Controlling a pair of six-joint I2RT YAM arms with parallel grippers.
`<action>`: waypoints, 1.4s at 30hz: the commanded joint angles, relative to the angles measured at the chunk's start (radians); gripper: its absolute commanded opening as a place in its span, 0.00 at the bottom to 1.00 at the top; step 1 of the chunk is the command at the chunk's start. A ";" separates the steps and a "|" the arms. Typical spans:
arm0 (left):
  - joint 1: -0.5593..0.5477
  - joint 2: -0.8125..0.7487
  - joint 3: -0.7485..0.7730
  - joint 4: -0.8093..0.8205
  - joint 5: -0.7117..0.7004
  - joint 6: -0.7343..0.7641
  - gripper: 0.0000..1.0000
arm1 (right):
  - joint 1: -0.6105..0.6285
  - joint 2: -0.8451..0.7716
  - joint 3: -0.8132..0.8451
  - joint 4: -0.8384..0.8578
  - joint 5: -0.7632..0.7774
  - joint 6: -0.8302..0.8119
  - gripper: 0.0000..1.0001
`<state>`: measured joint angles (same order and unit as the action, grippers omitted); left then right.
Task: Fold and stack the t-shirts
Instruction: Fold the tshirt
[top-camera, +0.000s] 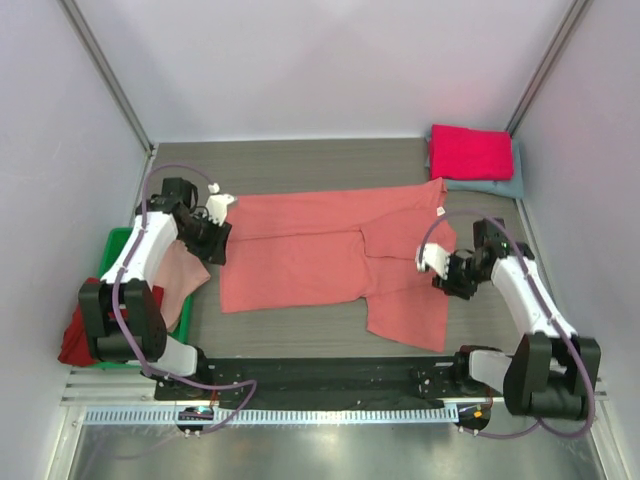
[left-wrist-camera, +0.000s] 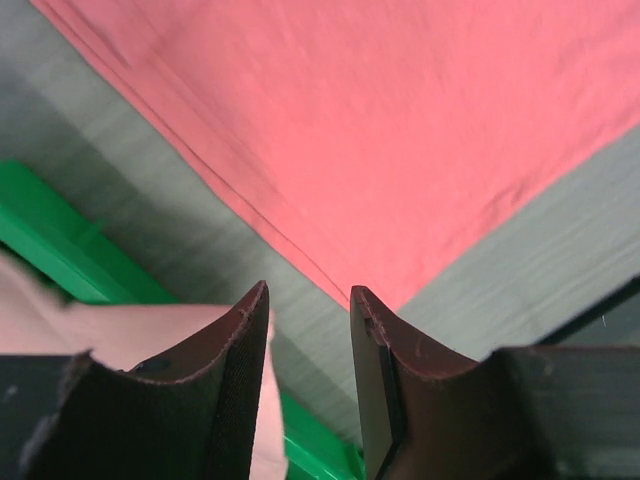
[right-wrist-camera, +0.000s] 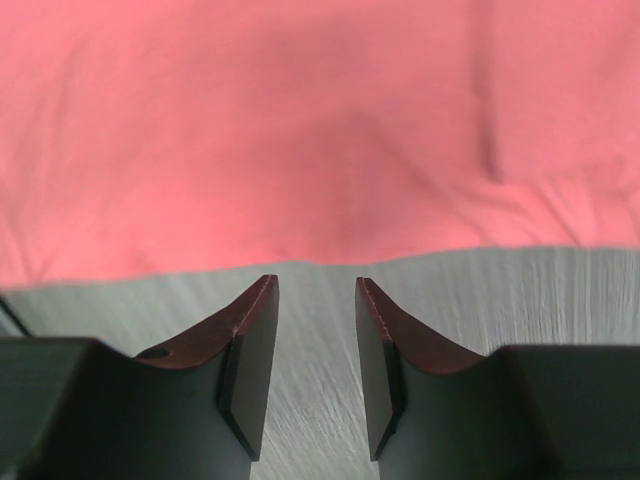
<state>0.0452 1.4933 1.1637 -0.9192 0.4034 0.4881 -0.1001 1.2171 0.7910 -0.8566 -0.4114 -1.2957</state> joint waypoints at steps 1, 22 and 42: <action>-0.007 -0.080 -0.038 -0.010 -0.004 0.060 0.39 | 0.002 -0.148 -0.085 -0.174 -0.053 -0.468 0.42; -0.004 -0.005 0.067 -0.018 -0.140 -0.023 0.39 | 0.030 -0.011 -0.236 -0.458 -0.033 -1.329 0.40; -0.004 -0.007 0.012 -0.085 -0.167 0.124 0.39 | 0.085 -0.119 -0.473 -0.122 0.006 -1.295 0.13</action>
<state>0.0410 1.5322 1.2098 -0.9489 0.2462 0.5217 -0.0235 1.0775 0.4435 -1.2045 -0.4839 -1.9663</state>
